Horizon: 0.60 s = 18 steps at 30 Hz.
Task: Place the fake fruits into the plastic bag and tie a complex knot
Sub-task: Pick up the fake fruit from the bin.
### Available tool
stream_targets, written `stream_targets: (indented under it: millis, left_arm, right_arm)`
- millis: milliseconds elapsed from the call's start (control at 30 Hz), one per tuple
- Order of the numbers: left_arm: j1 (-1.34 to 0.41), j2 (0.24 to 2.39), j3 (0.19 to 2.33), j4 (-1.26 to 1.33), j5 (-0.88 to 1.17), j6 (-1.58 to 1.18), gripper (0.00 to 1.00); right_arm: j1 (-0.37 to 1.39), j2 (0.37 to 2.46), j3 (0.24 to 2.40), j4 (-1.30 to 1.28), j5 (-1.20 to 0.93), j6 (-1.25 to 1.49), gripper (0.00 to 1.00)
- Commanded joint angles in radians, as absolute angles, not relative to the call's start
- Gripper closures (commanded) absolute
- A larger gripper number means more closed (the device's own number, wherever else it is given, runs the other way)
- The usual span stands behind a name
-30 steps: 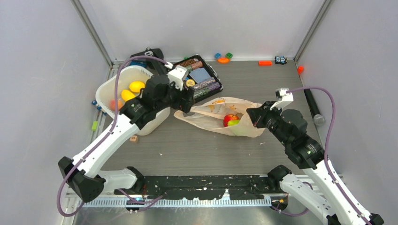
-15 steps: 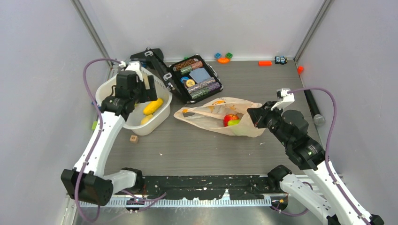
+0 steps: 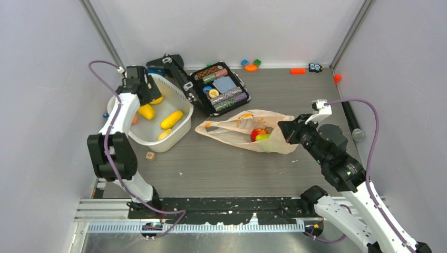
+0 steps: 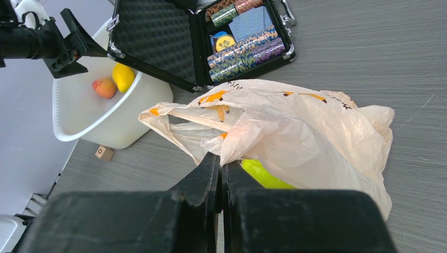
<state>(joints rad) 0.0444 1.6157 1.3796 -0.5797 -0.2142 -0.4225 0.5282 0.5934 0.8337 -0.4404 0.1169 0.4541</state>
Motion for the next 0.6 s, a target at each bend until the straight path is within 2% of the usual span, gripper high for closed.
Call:
stream_targets:
  millis: [0,333,567]
  left_arm:
    - [0.106,1.707,1.48,-0.589,-0.283,-0.512,0.11]
    - [0.161,1.896,1.614,-0.649,-0.268,-0.532,0.16]
    - [0.174,1.987,1.664,-0.688,-0.214,-0.571,0.23]
  right_arm:
    - [0.532,0.591,0.833,-0.382,0.119,0.45,0.95]
    - [0.532,0.604,0.841,-0.379,0.131,0.433,0.95]
    - [0.532,0.611,0.843,-0.377,0.133,0.433,0.95]
